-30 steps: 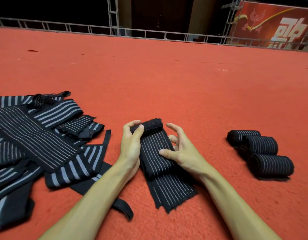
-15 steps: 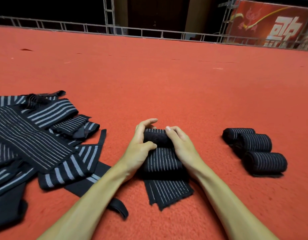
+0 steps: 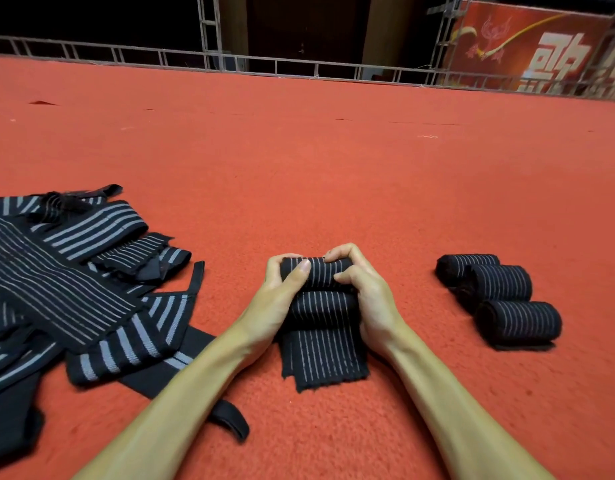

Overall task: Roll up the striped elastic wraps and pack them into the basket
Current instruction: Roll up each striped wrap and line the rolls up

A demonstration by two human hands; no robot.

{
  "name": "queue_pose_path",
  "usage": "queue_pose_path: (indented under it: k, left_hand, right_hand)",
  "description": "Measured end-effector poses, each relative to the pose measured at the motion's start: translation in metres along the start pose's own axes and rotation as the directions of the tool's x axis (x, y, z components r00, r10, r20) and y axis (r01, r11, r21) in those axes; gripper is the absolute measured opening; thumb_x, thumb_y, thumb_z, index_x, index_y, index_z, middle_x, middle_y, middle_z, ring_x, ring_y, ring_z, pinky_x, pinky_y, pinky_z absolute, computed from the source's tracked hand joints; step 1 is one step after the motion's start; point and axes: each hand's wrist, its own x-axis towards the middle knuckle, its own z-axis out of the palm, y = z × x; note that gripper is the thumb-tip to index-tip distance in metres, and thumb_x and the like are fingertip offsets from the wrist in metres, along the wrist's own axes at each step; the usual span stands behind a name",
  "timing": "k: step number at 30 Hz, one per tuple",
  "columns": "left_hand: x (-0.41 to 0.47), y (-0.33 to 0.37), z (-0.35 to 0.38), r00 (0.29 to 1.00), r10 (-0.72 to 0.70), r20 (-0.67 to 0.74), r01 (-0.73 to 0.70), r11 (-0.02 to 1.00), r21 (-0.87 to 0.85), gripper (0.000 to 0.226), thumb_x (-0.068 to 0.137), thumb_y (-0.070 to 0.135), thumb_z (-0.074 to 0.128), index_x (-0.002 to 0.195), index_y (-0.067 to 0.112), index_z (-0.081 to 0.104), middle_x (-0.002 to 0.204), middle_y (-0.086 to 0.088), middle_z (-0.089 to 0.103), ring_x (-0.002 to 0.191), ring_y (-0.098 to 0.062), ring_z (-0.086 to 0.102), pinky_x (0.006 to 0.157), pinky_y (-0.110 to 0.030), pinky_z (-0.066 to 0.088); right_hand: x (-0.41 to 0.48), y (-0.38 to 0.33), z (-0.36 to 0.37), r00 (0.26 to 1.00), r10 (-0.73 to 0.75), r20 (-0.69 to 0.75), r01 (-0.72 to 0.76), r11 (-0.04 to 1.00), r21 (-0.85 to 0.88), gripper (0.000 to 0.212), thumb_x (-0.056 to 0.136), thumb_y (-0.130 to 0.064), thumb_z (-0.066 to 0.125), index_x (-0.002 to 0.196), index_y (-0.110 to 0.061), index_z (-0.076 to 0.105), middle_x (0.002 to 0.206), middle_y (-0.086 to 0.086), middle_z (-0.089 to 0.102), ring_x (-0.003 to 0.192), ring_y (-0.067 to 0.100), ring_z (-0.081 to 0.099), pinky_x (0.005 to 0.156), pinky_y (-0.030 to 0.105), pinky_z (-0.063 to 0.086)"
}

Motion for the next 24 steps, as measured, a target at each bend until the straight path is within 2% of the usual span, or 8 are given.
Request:
queue_pose_path:
  k: [4, 6, 8, 14, 16, 20, 22, 24]
  left_hand:
    - [0.001, -0.001, -0.001, 0.999, 0.035, -0.018, -0.036, 0.999, -0.029, 0.037, 0.081, 0.041, 0.068, 0.105, 0.019, 0.048, 0.090, 0.004, 0.058, 0.077, -0.001, 0.061, 0.074, -0.022, 0.048]
    - [0.001, -0.001, -0.003, 0.996, 0.086, -0.015, -0.086, 0.996, -0.023, 0.034, 0.081, 0.032, 0.069, 0.104, 0.018, 0.049, 0.092, 0.002, 0.057, 0.081, -0.004, 0.058, 0.074, -0.021, 0.048]
    - [0.001, -0.002, -0.007, 0.990, 0.141, 0.008, -0.141, 0.990, 0.008, 0.031, 0.078, 0.025, 0.064, 0.106, 0.019, 0.051, 0.095, -0.001, 0.057, 0.085, -0.008, 0.057, 0.075, -0.023, 0.049]
    - [0.000, 0.003, -0.011, 0.977, 0.213, -0.002, -0.213, 0.977, 0.012, 0.032, 0.074, 0.008, 0.062, 0.101, 0.025, 0.058, 0.091, 0.002, 0.059, 0.085, -0.010, 0.055, 0.074, -0.025, 0.049]
    - [-0.001, 0.005, -0.010, 0.983, 0.185, -0.009, -0.185, 0.982, -0.039, 0.038, 0.072, 0.005, 0.062, 0.104, 0.026, 0.059, 0.093, -0.001, 0.058, 0.086, -0.011, 0.055, 0.074, -0.025, 0.050]
    - [-0.002, 0.007, -0.005, 0.999, 0.031, -0.009, -0.032, 0.994, -0.107, 0.053, 0.084, -0.011, 0.051, 0.129, 0.017, 0.046, 0.100, -0.008, 0.055, 0.085, -0.013, 0.056, 0.064, -0.018, 0.051]
    - [-0.002, 0.007, -0.005, 1.000, -0.024, -0.005, 0.023, 0.993, -0.114, 0.055, 0.084, -0.007, 0.052, 0.133, 0.017, 0.042, 0.101, -0.006, 0.056, 0.083, -0.011, 0.058, 0.061, -0.016, 0.050]
    - [-0.004, 0.007, -0.005, 0.999, -0.050, 0.015, 0.051, 0.990, -0.128, 0.060, 0.074, 0.007, 0.062, 0.130, 0.021, 0.043, 0.099, -0.003, 0.059, 0.079, -0.007, 0.062, 0.061, -0.017, 0.051]
  right_hand:
    - [0.000, 0.002, 0.005, 1.000, -0.012, 0.015, 0.012, 1.000, 0.016, 0.012, 0.084, -0.030, 0.047, 0.088, -0.025, 0.056, 0.082, -0.005, 0.056, 0.079, 0.011, 0.050, 0.073, 0.029, 0.042]
    - [0.001, 0.002, 0.008, 0.999, -0.025, -0.040, 0.024, 0.999, -0.037, 0.020, 0.093, -0.038, 0.046, 0.094, -0.022, 0.057, 0.083, -0.008, 0.056, 0.079, 0.006, 0.051, 0.077, 0.028, 0.043]
    - [0.002, 0.003, 0.009, 0.996, -0.017, -0.085, 0.008, 0.995, -0.099, 0.023, 0.100, -0.035, 0.044, 0.102, -0.017, 0.059, 0.088, -0.007, 0.058, 0.082, 0.006, 0.053, 0.081, 0.030, 0.045]
    - [0.003, 0.005, 0.008, 0.996, 0.054, -0.069, -0.060, 0.994, -0.086, 0.025, 0.092, -0.035, 0.060, 0.106, -0.015, 0.062, 0.098, 0.001, 0.066, 0.091, 0.013, 0.062, 0.089, 0.039, 0.050]
    - [0.004, 0.005, 0.006, 0.997, 0.039, -0.060, -0.043, 0.997, -0.060, 0.032, 0.082, -0.036, 0.066, 0.105, -0.015, 0.063, 0.098, 0.003, 0.066, 0.092, 0.017, 0.062, 0.090, 0.043, 0.050]
    - [0.004, 0.006, 0.003, 0.999, -0.027, -0.036, 0.026, 0.998, -0.051, 0.031, 0.073, -0.035, 0.069, 0.100, -0.019, 0.063, 0.097, 0.005, 0.063, 0.091, 0.019, 0.058, 0.086, 0.045, 0.049]
    - [0.003, 0.008, 0.003, 0.999, -0.038, 0.003, 0.038, 0.999, -0.020, 0.029, 0.074, -0.029, 0.067, 0.100, -0.020, 0.060, 0.095, 0.004, 0.060, 0.089, 0.018, 0.056, 0.081, 0.039, 0.047]
    - [0.003, 0.010, 0.003, 0.999, -0.033, 0.038, 0.031, 0.999, 0.045, 0.024, 0.077, -0.021, 0.062, 0.100, -0.022, 0.057, 0.094, 0.006, 0.057, 0.088, 0.019, 0.053, 0.078, 0.036, 0.045]
